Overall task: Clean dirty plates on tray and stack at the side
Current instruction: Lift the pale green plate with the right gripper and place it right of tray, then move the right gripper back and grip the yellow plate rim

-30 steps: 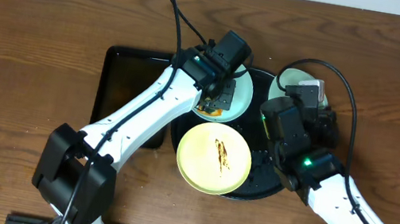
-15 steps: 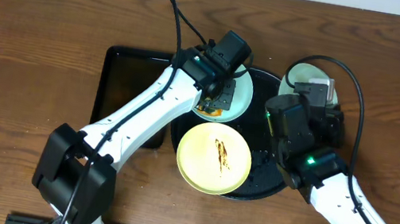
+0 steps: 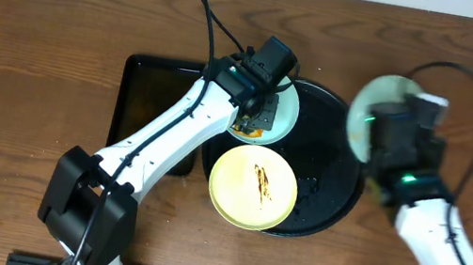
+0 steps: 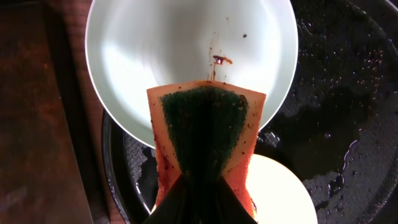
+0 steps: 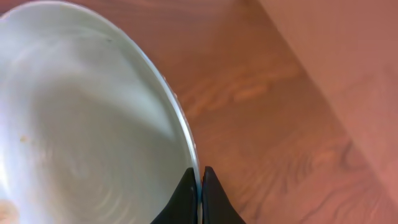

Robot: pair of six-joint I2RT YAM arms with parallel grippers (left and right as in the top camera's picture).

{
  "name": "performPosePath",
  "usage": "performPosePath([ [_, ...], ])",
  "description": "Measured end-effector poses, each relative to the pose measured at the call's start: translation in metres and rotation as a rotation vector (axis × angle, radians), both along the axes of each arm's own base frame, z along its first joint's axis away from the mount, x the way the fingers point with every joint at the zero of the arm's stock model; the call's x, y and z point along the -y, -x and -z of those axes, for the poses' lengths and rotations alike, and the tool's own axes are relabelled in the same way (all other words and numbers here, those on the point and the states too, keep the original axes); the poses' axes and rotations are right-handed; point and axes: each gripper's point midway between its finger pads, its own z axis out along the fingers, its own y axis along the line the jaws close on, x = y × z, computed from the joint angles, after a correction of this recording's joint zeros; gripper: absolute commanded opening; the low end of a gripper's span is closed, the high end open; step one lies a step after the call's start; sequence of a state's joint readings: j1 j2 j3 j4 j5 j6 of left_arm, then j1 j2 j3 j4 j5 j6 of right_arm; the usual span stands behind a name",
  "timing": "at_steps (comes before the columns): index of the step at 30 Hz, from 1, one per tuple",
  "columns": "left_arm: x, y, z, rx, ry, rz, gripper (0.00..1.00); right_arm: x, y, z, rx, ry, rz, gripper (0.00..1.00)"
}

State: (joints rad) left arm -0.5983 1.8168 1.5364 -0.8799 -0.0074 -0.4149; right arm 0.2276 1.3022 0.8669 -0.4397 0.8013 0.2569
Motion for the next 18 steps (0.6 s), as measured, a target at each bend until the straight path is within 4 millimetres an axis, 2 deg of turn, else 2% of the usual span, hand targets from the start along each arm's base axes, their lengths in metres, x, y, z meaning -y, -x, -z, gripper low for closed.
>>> performPosePath([
  [6,0.000,0.000,0.000,0.000,0.000,0.000,0.12,0.085,0.021,0.023,0.003,-0.198,0.243,0.01],
  [11,0.000,0.000,0.000,0.000,0.000,0.000,0.13,0.121,0.036,0.048,-0.018,-0.308,0.363,0.01],
  [16,0.000,0.000,0.000,0.000,0.000,0.000,0.13,0.143,0.045,0.078,-0.055,-0.397,0.437,0.02],
  [17,0.000,0.000,0.000,0.000,0.000,0.000,0.13,0.145,0.044,0.082,-0.053,-0.416,0.440,0.06],
  [18,0.000,0.000,0.000,0.000,0.000,0.000,0.13,0.146,0.043,0.085,-0.051,-0.433,0.440,0.15],
])
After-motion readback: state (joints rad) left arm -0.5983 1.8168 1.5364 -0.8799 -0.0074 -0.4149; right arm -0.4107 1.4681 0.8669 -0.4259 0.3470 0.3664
